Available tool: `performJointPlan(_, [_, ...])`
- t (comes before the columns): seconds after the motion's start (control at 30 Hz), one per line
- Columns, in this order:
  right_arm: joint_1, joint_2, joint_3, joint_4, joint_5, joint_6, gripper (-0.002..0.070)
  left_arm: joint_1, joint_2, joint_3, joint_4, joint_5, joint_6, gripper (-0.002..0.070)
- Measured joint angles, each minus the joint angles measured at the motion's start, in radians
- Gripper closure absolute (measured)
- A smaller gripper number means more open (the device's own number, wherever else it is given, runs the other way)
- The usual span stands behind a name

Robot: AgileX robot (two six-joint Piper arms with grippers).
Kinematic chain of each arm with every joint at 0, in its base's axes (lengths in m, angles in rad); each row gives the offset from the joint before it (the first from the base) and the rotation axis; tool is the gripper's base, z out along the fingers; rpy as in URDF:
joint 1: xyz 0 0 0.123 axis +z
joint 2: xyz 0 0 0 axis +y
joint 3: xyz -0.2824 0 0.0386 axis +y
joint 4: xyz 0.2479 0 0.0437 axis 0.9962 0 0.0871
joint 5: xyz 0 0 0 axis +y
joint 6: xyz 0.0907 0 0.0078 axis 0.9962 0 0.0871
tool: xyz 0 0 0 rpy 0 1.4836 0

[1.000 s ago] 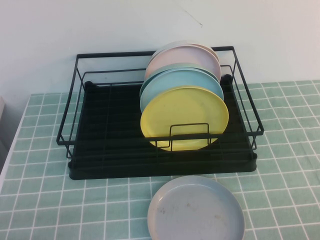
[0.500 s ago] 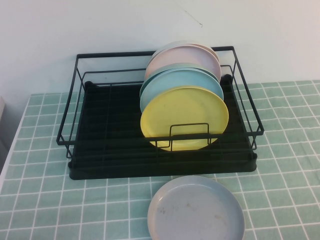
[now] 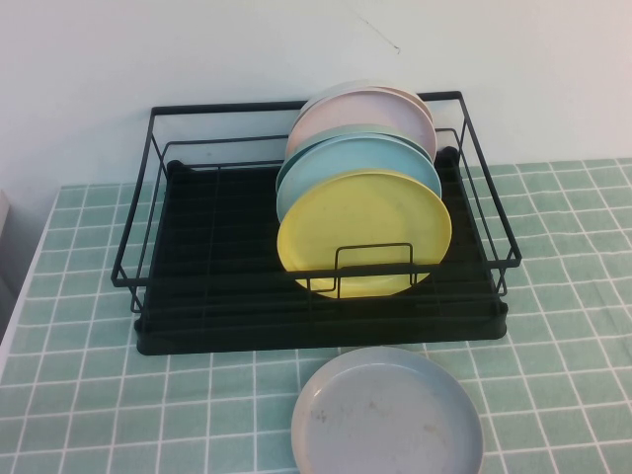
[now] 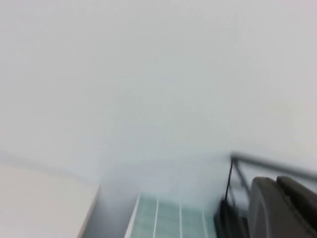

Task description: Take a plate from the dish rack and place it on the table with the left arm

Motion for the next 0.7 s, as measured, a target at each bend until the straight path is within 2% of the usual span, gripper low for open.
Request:
performJointPlan(0.07, [0.0,0.0,0.0,0.0,0.0,0.0,0.0678,0.0,0.0,0.0,-0.034,-0.093,-0.018,0.0678])
performJointPlan(0.27, [0.0,0.0,0.0,0.0,0.0,0.0,0.0678,0.0,0.0,0.0,-0.09,-0.334,-0.212,0.0678])
performJointPlan(0.43, [0.0,0.0,0.0,0.0,0.0,0.0,0.0678,0.0,-0.001,-0.009,0.028,-0.596,-0.3,0.0678])
performJointPlan(0.53, [0.0,0.0,0.0,0.0,0.0,0.0,0.0678,0.0,-0.001,-0.105,0.105,-0.562,-0.306,0.0678])
performJointPlan(0.7, [0.0,0.0,0.0,0.0,0.0,0.0,0.0678,0.0,0.035,-0.403,0.166,-0.271,-0.29,0.0678])
